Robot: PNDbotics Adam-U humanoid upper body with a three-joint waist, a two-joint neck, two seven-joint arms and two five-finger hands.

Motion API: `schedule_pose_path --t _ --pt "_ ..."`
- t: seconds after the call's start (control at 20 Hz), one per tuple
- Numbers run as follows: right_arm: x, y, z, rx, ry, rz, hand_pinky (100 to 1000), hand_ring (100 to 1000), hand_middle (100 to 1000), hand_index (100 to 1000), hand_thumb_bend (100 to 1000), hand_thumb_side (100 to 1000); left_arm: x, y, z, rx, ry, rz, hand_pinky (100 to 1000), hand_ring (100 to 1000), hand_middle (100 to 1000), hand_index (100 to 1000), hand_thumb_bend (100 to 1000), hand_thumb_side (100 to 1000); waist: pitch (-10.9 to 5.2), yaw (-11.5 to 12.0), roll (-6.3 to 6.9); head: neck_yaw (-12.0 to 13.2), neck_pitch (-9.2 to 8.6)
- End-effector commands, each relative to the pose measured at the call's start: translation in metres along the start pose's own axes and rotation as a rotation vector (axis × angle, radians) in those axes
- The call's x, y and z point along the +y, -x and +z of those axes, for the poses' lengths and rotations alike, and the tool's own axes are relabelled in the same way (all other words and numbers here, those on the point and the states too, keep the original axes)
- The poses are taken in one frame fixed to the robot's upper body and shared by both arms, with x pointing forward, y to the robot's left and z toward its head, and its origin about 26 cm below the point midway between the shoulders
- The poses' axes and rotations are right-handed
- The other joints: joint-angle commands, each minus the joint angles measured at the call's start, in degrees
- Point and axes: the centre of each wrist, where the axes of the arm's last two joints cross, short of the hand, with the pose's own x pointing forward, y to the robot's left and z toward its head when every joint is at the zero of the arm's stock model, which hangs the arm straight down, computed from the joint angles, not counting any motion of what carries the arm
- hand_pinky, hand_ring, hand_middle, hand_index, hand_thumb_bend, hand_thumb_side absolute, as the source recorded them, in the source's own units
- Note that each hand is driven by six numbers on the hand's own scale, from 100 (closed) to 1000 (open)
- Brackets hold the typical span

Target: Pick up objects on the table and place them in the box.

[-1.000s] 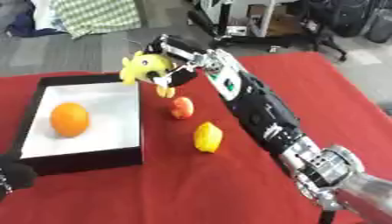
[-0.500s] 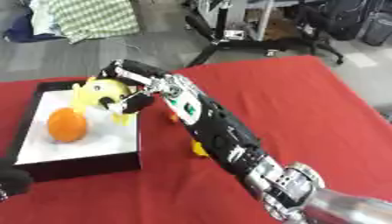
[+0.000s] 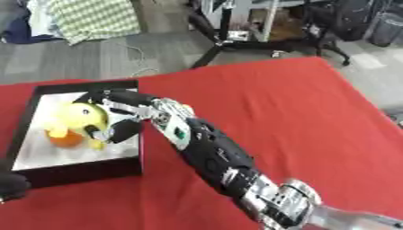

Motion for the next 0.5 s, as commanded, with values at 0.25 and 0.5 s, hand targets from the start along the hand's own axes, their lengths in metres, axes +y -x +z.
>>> schedule_pose_path --t 0.25,0.5 --pt "-0.0256 0.0002 0.0037 -0.032 -0.028 0.064 1000 930 983 991 100 847 0.0018 -0.008 -0.0024 -0.03 0.002 -0.011 696 652 588 814 100 1000 -0.82 -0.26 0.85 -0.16 -0.75" --pt "-0.0204 0.0082 0.0098 0.026 -0.084 0.018 1000 944 1000 1000 100 1000 0.0024 -0.0079 -0.0021 -0.029 -0.002 -0.012 696 652 588 814 100 1000 -0.83 -0.41 0.87 -0.09 -0.91"
